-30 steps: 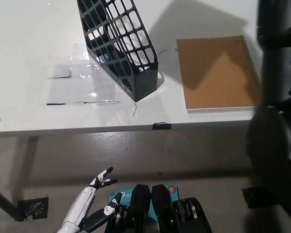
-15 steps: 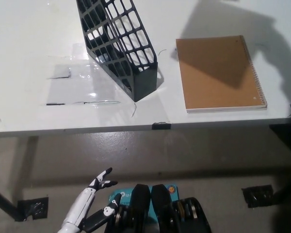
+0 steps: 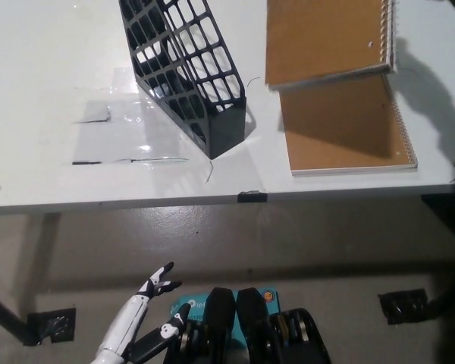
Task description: Use the right hand to pick up a book from the book holder on the left side and put it on another book on the right side
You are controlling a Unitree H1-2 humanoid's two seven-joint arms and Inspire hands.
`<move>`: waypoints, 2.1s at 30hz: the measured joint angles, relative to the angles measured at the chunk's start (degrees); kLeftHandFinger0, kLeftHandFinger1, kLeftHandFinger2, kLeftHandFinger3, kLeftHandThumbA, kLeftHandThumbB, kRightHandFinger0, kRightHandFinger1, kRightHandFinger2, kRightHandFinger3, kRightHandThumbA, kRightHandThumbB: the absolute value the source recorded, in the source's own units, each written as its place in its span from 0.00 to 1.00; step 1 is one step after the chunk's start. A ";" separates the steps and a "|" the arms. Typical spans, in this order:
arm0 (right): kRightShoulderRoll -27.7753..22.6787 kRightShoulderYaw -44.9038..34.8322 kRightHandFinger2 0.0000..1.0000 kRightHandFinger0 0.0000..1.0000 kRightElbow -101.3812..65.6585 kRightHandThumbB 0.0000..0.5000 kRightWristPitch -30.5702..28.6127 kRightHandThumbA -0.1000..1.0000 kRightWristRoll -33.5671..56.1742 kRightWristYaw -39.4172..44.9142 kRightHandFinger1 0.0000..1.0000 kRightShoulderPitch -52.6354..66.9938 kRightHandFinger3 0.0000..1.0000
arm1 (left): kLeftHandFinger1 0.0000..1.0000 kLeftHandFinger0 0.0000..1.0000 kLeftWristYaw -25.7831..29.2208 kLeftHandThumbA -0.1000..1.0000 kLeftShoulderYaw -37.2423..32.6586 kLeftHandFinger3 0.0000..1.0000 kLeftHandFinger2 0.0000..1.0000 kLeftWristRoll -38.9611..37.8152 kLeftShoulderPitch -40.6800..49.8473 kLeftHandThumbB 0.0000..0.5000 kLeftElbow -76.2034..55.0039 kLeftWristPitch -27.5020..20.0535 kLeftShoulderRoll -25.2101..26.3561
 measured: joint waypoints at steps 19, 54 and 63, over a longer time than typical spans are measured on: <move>-0.60 4.47 0.82 0.00 21.56 0.25 -4.30 0.00 -9.13 3.67 0.44 -0.24 1.00 | 0.87 0.91 0.15 0.68 0.16 0.93 0.84 0.12 0.03 0.13 0.59 -0.73 -0.04; -4.39 21.65 1.00 0.36 29.47 0.36 -11.11 0.00 -27.73 13.11 0.84 -6.55 1.00 | 0.87 0.91 0.19 0.68 0.41 0.93 0.84 0.25 -0.06 0.14 1.00 -1.16 -0.04; -7.05 37.01 1.00 1.00 30.87 0.66 -11.20 0.37 -36.67 21.09 1.00 -7.16 1.00 | 0.86 0.90 0.18 0.65 0.49 0.95 0.81 0.29 -0.03 0.13 0.99 -1.14 -0.04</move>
